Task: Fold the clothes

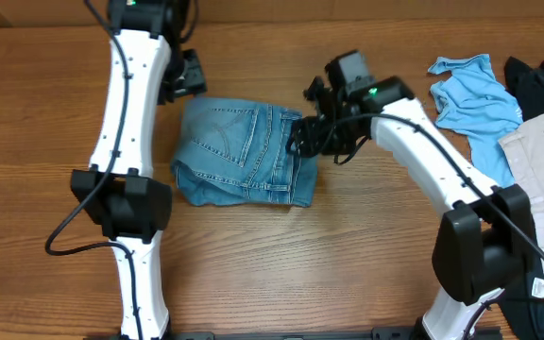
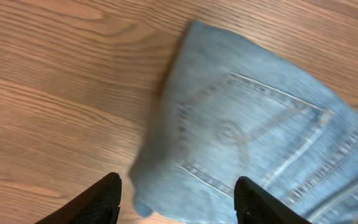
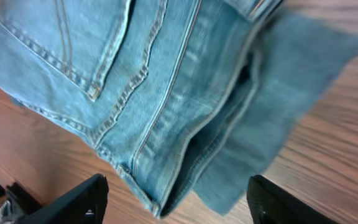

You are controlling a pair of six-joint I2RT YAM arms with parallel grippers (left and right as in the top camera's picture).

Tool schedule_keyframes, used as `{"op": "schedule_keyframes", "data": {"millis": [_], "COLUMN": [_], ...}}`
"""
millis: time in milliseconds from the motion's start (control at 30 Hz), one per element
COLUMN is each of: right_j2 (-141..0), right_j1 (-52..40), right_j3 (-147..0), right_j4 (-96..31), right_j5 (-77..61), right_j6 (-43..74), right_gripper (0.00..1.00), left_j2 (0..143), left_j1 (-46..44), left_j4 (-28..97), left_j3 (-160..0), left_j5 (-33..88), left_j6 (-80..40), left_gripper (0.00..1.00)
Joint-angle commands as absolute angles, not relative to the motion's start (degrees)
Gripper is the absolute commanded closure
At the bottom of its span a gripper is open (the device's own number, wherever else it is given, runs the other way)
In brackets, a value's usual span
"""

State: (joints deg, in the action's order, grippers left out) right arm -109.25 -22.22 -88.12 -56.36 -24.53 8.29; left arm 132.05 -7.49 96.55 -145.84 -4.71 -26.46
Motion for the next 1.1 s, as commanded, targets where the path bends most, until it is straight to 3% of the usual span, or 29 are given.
{"op": "schedule_keyframes", "data": {"millis": [0,200,433,467,567,600,700,900,1067], "right_j2": [-111.35,-113.58,-116.75,-116.90,-117.27,-117.23,-116.75,-115.28,-115.20], "right_j1": [-23.07,-23.55,-23.70,-23.83,-24.01,-23.99,-22.90,-18.55,-17.65], "right_j3": [-84.58,-81.03,-80.99,-80.99,-81.01,-81.10,-82.35,-86.85,-86.70], "right_j4": [-53.56,-47.81,-47.40,-47.40,-47.20,-47.22,-49.01,-56.88,-57.78], "right_j5": [-26.89,-35.05,-35.33,-35.59,-37.85,-37.85,-36.75,-26.94,-24.16], "right_j6": [10.70,10.48,10.48,10.48,10.48,10.46,9.80,9.80,8.49], "right_gripper": [0.24,0.24,0.28,0.36,0.92,0.96,0.96,0.96,0.96], "left_j2": [131.87,131.87,131.87,131.87,131.87,131.87,131.87,131.90,131.90], "left_j1": [-5.80,-5.48,-5.65,-5.65,-5.56,-5.54,-5.54,-6.24,-7.20], "left_j4": [96.82,96.82,96.82,96.82,96.82,96.82,96.82,96.82,96.82], "left_j3": [-147.37,-147.37,-147.37,-147.37,-147.37,-147.37,-147.37,-145.80,-140.55], "left_j5": [-6.37,-6.44,-6.39,-6.42,-6.46,-6.44,-6.28,-5.23,-0.38], "left_j6": [-25.23,-23.81,-21.32,-20.86,-19.99,-19.62,-19.40,-19.25,-19.22], "left_gripper": [0.39,0.38,0.39,0.39,0.41,0.41,0.49,0.82,0.94]}}
